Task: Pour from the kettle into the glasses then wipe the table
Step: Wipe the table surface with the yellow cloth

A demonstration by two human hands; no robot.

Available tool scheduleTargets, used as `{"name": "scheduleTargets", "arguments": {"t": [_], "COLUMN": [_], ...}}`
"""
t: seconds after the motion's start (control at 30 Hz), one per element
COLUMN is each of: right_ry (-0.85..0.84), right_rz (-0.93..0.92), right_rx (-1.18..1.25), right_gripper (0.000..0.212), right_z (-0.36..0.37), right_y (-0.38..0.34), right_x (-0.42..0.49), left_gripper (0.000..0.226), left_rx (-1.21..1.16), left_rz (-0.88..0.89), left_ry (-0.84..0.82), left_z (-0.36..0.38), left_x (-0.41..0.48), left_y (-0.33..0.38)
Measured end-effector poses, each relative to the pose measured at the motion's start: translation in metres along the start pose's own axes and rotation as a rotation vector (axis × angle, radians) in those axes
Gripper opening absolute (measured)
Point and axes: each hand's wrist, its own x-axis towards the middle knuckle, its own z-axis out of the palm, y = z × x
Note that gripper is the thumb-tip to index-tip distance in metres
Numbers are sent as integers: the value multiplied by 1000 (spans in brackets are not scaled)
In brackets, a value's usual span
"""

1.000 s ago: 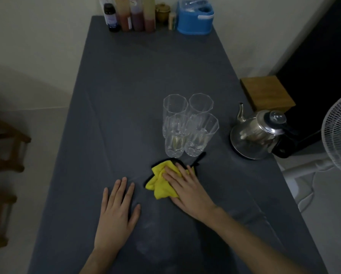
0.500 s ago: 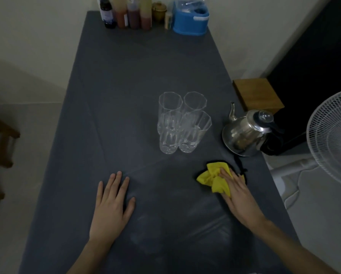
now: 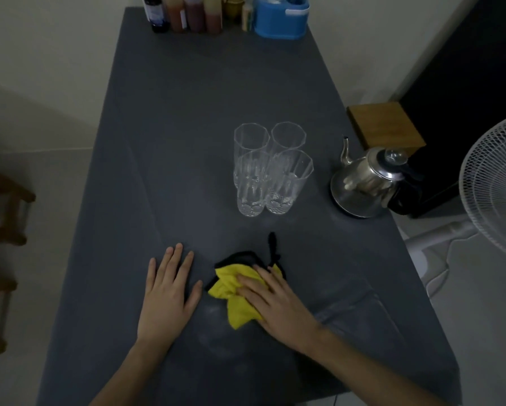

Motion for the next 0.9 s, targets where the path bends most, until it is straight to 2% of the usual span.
{"name": "scheduleTargets", "arguments": {"t": [0.13, 0.2, 0.27, 0.37, 0.47, 0.53, 0.6, 0.77, 0.9], "right_ry": [18, -11, -66, -89, -46, 23, 56, 33, -47], "right_rz": [-160, -157, -5, 395, 641, 707, 683, 406, 252], "right_rx": [-83, -135, -145, -89, -73, -41, 23, 162, 158], "right_gripper": [44, 44, 47, 42, 50, 48, 46, 45, 56], "right_z": [-4, -21, -35, -50, -51, -48, -42, -27, -20], "right_y": [44, 78, 116, 151, 139, 112, 81, 15, -28], "right_x": [-65, -98, -127, -160, -157, -140, -122, -82, -59], "left_gripper": [60, 60, 61, 61, 61, 60, 60, 62, 65], "left_rx": [-4, -3, -6, -6, -8, -13, -2, 29, 99], "left_rz": [0, -5, -8, -6, -5, -8, -8, -4, -12], "left_ry": [3, 1, 1, 6, 10, 18, 18, 11, -9], "left_z": [0, 0, 0, -1, -2, -3, -3, -1, -1], "left_x": [0, 0, 0, 0, 0, 0, 0, 0, 2], "left_y": [0, 1, 1, 3, 3, 4, 5, 4, 8]}}
